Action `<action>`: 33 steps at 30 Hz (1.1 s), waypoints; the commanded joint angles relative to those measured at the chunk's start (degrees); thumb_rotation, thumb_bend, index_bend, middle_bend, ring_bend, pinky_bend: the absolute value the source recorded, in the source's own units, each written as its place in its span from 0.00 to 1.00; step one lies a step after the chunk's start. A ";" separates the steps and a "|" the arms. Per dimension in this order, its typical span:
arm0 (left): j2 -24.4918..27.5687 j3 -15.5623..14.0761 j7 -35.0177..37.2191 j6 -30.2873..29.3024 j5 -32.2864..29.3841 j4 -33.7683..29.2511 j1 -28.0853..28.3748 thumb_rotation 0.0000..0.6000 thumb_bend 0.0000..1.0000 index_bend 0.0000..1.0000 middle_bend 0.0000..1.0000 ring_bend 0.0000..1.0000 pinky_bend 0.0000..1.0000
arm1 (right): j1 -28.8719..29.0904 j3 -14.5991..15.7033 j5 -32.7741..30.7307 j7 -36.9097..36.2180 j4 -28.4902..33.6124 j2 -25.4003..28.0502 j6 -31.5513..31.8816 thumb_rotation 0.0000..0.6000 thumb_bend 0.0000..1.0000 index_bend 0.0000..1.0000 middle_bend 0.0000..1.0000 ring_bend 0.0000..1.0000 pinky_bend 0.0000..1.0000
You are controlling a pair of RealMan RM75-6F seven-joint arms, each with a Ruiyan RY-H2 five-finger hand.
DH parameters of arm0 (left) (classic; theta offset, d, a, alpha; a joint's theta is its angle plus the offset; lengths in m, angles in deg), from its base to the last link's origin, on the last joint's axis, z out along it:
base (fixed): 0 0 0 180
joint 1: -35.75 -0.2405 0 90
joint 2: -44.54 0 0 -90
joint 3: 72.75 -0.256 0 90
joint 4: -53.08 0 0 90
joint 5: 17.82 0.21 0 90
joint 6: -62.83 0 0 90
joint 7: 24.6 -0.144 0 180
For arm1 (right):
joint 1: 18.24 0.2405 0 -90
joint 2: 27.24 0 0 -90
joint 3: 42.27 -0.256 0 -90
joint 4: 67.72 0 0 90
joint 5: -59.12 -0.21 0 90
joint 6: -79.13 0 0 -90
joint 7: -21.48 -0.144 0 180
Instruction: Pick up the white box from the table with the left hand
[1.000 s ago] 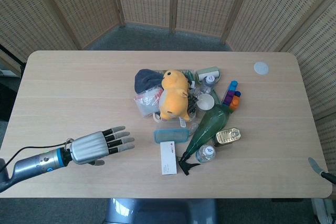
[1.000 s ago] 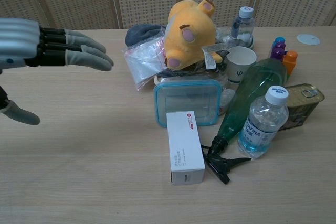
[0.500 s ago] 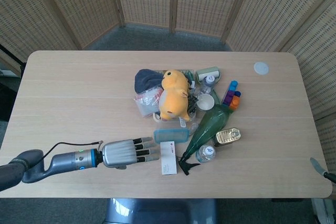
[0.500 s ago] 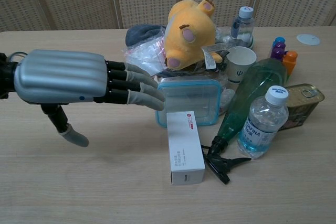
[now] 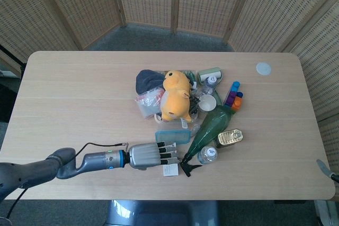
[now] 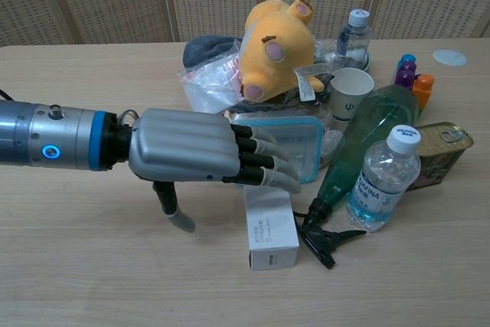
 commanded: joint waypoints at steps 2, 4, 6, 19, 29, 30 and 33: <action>-3.96 -0.23 0.66 2.06 -1.65 3.40 2.54 1.00 0.00 0.00 0.00 0.00 0.00 | -0.17 -0.22 -0.73 -1.02 -0.44 0.39 -0.07 0.85 0.00 0.00 0.00 0.00 0.00; -5.52 -0.17 0.90 2.47 -2.32 4.48 3.28 1.00 0.00 0.00 0.00 0.00 0.00 | -0.20 -0.21 -0.90 -1.42 -0.65 0.52 -0.21 0.85 0.00 0.00 0.00 0.00 0.00; -7.11 -0.22 1.07 2.79 -2.88 5.50 4.18 1.00 0.00 0.00 0.00 0.00 0.00 | -0.26 -0.15 -0.92 -1.85 -0.80 0.65 -0.30 0.85 0.00 0.00 0.00 0.00 0.00; -9.99 -1.32 -1.66 2.07 -5.90 6.91 6.15 1.00 0.00 0.09 0.02 0.00 0.19 | -1.11 0.08 -0.37 -3.72 -0.40 1.60 0.66 0.85 0.00 0.00 0.00 0.00 0.00; -9.50 -3.01 -7.07 1.56 -7.00 6.47 5.76 1.00 0.00 0.57 0.38 0.27 0.45 | -1.34 0.20 0.28 -3.62 -0.04 1.61 1.32 0.85 0.00 0.00 0.00 0.00 0.00; -9.57 -2.99 -7.41 1.36 -7.18 6.49 5.67 1.00 0.00 0.58 0.40 0.29 0.46 | -1.36 0.18 0.28 -3.66 -0.09 1.60 1.40 0.84 0.00 0.00 0.00 0.00 0.00; -9.64 -2.76 -8.65 0.72 -7.81 6.41 5.38 1.00 0.00 0.63 0.45 0.33 0.47 | -1.34 0.18 0.27 -3.67 0.08 1.65 1.34 0.84 0.00 0.00 0.00 0.00 0.00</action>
